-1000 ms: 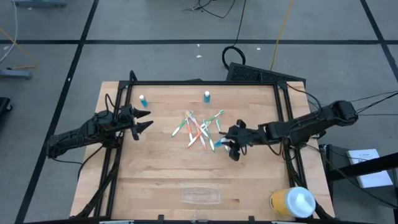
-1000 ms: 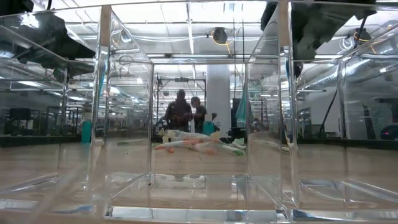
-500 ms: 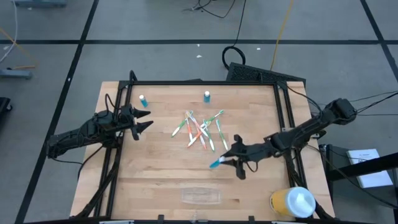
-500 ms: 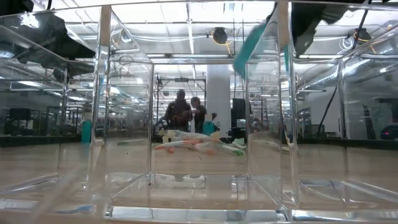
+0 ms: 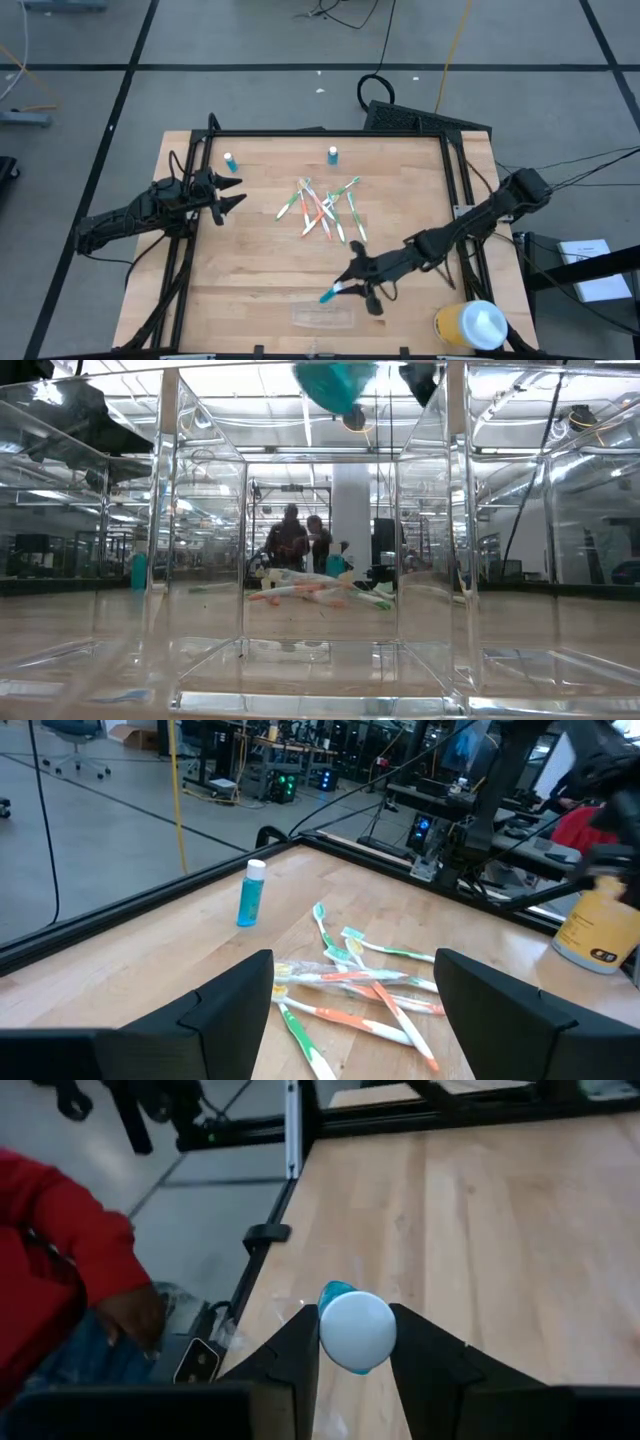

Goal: Pick & Place toothbrushing station
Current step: Put the blue mouthwash bottle into the transparent organizer

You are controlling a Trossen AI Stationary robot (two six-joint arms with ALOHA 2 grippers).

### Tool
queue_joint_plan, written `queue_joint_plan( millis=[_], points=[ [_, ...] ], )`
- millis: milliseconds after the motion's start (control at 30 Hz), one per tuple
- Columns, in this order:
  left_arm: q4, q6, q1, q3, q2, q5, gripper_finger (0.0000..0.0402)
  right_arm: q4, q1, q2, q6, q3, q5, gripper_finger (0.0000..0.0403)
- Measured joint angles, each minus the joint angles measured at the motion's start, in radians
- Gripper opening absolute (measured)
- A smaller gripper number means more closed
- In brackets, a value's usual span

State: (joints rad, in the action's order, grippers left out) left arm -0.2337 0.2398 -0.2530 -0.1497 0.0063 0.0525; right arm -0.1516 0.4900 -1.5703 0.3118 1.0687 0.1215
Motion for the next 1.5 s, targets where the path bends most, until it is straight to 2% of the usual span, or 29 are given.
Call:
queue_joint_plan(
  millis=[267, 467, 667, 1000, 1200, 1500],
  points=[
    [0.001, 0.000, 0.000, 0.000, 0.000, 0.000, 0.0283, 0.312, 0.037, -0.156, -0.028, 0.327, -0.001, 0.0096],
    [0.000, 0.000, 0.000, 0.000, 0.000, 0.000, 0.0283, 0.404, 0.059, -0.233, 0.002, 0.426, -0.028, 0.0096],
    [0.001, 0.000, 0.000, 0.000, 0.000, 0.000, 0.0283, 0.427, 0.058, -0.278, 0.043, 0.427, -0.048, 0.0096],
    [0.000, 0.000, 0.000, 0.000, 0.000, 0.000, 0.0283, 0.504, 0.051, -0.290, 0.012, 0.426, -0.049, 0.0096],
    [0.000, 0.000, 0.000, 0.000, 0.000, 0.000, 0.0283, 0.449, 0.042, -0.289, -0.067, 0.387, -0.048, 0.0097],
    [0.000, 0.000, 0.000, 0.000, 0.000, 0.000, 0.0283, 0.376, 0.008, -0.290, -0.071, 0.293, -0.056, 0.0100]
  ],
)
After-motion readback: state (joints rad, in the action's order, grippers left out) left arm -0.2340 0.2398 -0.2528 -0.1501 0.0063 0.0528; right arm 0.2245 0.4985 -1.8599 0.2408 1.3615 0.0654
